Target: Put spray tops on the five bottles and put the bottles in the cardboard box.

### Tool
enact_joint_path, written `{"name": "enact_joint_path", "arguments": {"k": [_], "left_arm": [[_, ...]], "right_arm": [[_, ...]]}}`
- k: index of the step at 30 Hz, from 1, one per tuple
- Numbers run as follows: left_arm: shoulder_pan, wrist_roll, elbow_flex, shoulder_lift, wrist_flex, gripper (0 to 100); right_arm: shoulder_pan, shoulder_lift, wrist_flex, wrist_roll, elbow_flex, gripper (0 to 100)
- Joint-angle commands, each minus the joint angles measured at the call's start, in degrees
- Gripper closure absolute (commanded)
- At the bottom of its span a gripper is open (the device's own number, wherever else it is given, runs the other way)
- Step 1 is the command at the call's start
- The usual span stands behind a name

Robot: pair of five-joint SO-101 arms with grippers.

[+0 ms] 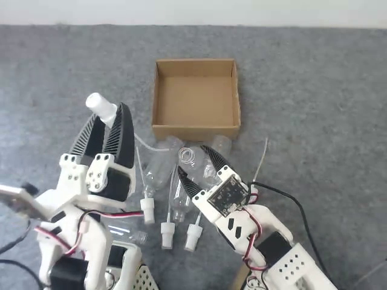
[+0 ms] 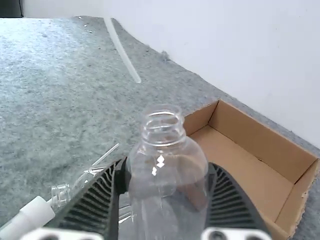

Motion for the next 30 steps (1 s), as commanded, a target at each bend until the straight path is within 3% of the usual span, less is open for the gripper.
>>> {"name": "enact_joint_path", "arguments": {"k": [1, 5, 20, 30], "left_arm": [[1.6, 0.5, -0.4, -0.4, -1.6, 99], [4.8, 0.4, 0.0, -0.4, -1.5, 99], [5.6, 0.4, 1.9, -0.3, -1.1, 99], [12.7, -2.8, 5.8, -0.3, -1.8, 99]], "right_arm": [[-1.1, -0.8, -1.2, 0.8, 1.1, 90.2], [-1.4, -0.7, -1.1, 0.8, 1.1, 90.2], [-1.4, -0.7, -0.8, 0.8, 1.1, 90.2], [-1.4, -0.8, -0.7, 0.7, 1.1, 90.2]]}}
